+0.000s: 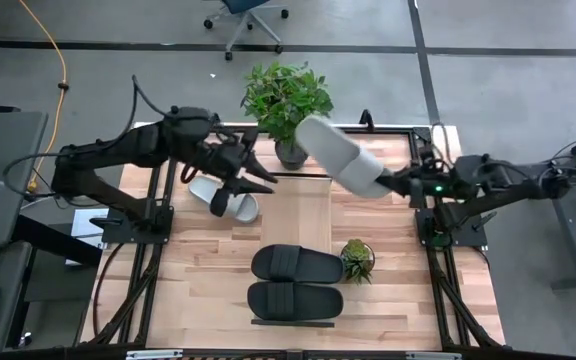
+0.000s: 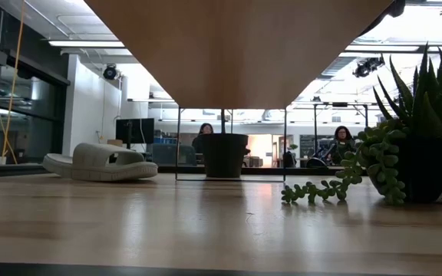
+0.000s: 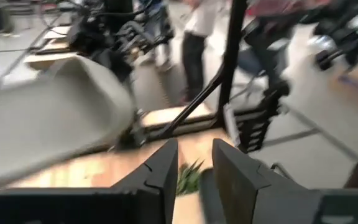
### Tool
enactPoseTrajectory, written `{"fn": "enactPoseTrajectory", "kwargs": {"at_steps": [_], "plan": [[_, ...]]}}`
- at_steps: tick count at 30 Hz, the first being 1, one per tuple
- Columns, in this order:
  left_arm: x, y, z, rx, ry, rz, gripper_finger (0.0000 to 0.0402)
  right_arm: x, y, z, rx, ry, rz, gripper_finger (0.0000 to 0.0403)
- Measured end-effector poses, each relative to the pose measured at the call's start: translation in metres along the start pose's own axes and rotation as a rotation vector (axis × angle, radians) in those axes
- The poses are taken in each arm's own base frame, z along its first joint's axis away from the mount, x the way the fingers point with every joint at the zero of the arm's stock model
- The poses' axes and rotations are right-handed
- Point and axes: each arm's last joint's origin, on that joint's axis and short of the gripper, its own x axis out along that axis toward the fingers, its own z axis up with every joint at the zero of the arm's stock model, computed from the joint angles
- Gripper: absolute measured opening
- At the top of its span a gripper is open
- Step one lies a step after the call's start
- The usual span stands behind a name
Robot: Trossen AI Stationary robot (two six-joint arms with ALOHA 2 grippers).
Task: Pick and place slides into the shelf
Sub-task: Put the bottom gray slide into the shelf
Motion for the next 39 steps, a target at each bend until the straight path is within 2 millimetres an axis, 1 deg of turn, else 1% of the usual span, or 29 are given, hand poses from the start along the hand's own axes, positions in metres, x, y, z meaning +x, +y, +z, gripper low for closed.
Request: {"fn": "enactPoseTrajectory", "kwargs": {"at_steps": [5, 12, 17, 24, 29, 35, 39], "plan": [[-0.008, -0.019, -0.003, 0.036, 0.072, 0.079, 0.0069, 0.025, -0.001, -0.011, 0.008, 0.166, -0.007, 0.0012], [-0.019, -0.041, -0.007, 0.056, 0.15, 0.107, 0.0058, 0.052, -0.006, -0.019, 0.054, 0.371, 0.034, 0.0012], [-0.024, -0.054, -0.013, 0.072, 0.224, 0.119, 0.0056, 0.074, -0.014, -0.022, 0.088, 0.469, 0.038, 0.0012], [-0.027, -0.065, -0.021, 0.081, 0.318, 0.146, 0.0056, 0.102, -0.027, -0.026, 0.125, 0.563, 0.029, 0.0011], [-0.028, -0.069, -0.025, 0.092, 0.362, 0.142, 0.0056, 0.113, -0.031, -0.028, 0.151, 0.605, 0.032, 0.0011], [-0.028, -0.069, -0.026, 0.093, 0.372, 0.143, 0.0056, 0.119, -0.034, -0.034, 0.183, 0.674, 0.035, 0.0011], [-0.028, -0.069, -0.026, 0.1, 0.373, 0.141, 0.0056, 0.122, -0.035, -0.036, 0.189, 0.685, 0.026, 0.0011]]}}
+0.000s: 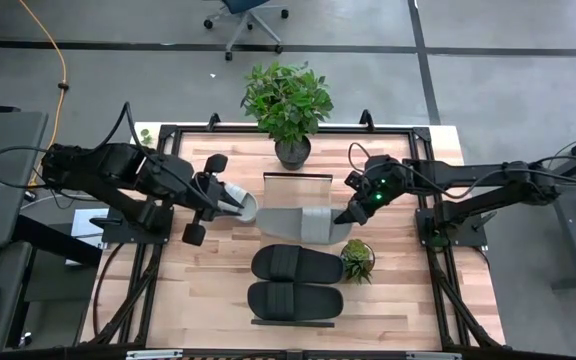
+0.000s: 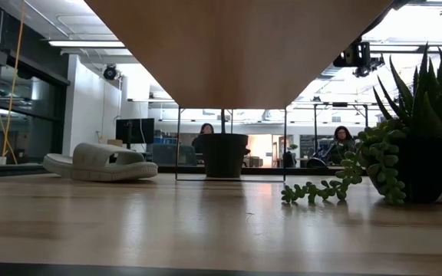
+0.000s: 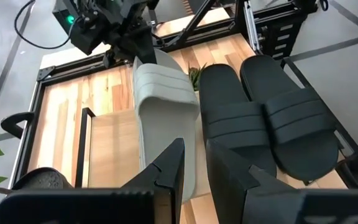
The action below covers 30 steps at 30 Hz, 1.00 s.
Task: Pick and place slides into the shelf
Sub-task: Put the bottom gray slide into the shelf
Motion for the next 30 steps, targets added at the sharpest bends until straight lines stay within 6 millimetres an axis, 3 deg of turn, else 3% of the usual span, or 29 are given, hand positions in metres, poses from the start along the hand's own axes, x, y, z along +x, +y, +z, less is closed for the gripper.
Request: {"fn": "enactPoseTrajectory", "kwargs": {"at_steps": [30], "plan": [[0.0001, -0.0003, -0.002, 0.004, 0.021, -0.004, 0.0056, 0.005, -0.0077, -0.0031, 0.062, 0.091, -0.032, 0.0011]]}}
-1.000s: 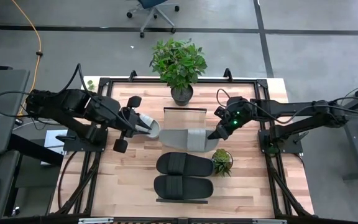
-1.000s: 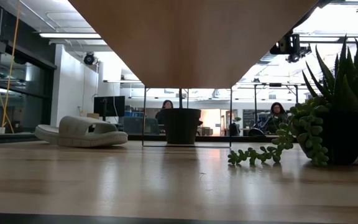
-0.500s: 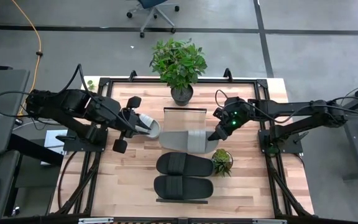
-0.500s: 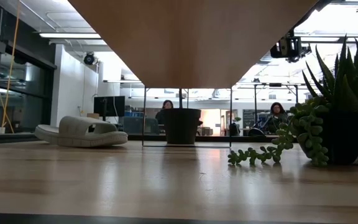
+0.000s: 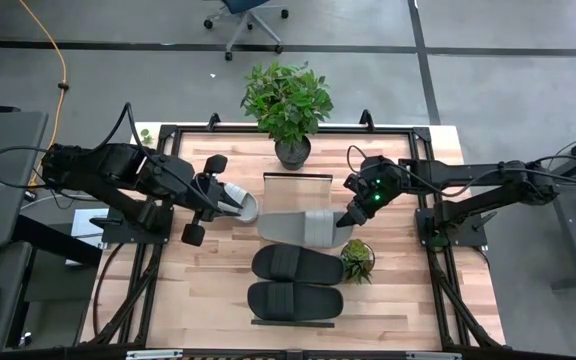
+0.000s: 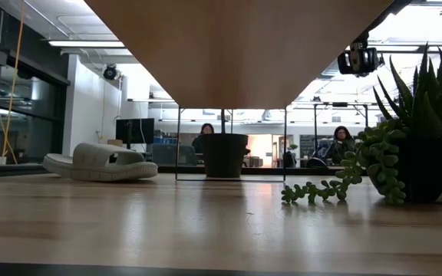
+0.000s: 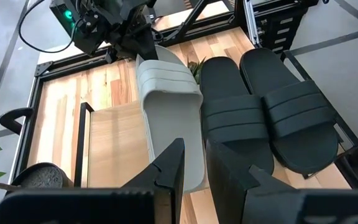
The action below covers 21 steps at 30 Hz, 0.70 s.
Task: Pick and place slides into the shelf
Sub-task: Put the bottom gray slide into the shelf
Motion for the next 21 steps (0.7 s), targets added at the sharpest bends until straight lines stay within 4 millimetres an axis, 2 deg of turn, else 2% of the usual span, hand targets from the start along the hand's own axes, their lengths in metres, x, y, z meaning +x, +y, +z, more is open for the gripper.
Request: {"fn": "enactPoseTrajectory", "kwargs": {"at_steps": [10, 15, 21], "plan": [[0.0, 0.0, 0.0, 0.0, 0.0, 0.0, 0.0056, 0.0, -0.004, 0.001, 0.007, -0.005, -0.017, 0.0012], [0.0, 0.0, 0.0, 0.0, 0.0, 0.004, 0.0056, 0.008, -0.007, 0.004, 0.017, 0.006, -0.031, 0.0013], [0.0, 0.0, 0.0, 0.0, 0.0, 0.005, 0.0056, 0.019, -0.01, 0.008, 0.024, 0.042, -0.028, 0.0051]]}}
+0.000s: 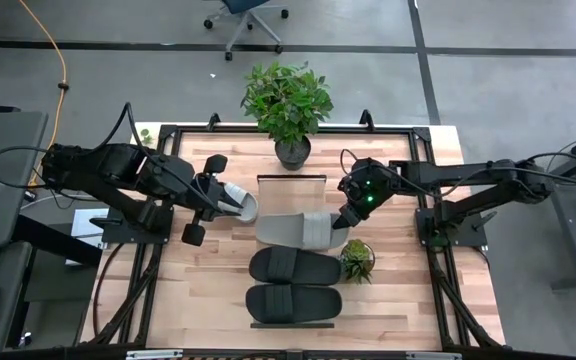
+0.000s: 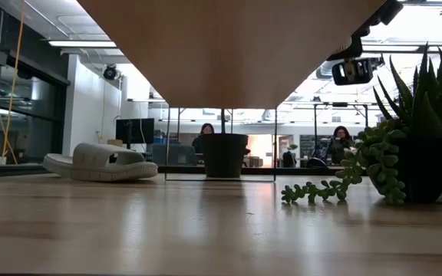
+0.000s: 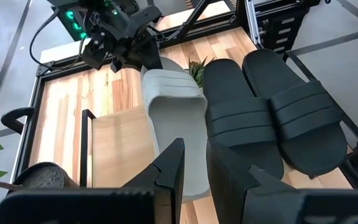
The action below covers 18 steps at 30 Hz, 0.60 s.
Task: Pick and place slides into the shelf
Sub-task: Put the bottom gray slide into the shelf
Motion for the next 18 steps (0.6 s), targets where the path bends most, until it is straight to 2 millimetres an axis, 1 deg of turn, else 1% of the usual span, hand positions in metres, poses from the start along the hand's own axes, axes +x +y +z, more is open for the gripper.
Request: {"fn": "enactPoseTrajectory", "kwargs": {"at_steps": [4, 8, 18], "plan": [[0.0, 0.0001, 0.0, 0.0, 0.0, 0.002, 0.0056, 0.0012, -0.0008, 0.0, 0.0, 0.006, -0.005, 0.0084], [0.0, 0.0001, -0.0001, 0.0, 0.001, 0.002, 0.0056, 0.0015, -0.0016, 0.0004, 0.001, -0.013, -0.022, 0.0107], [0.0, 0.0, -0.0007, 0.018, 0.007, 0.001, 0.0056, -0.0003, -0.0024, 0.0023, -0.007, -0.097, -0.078, 0.0133]]}}
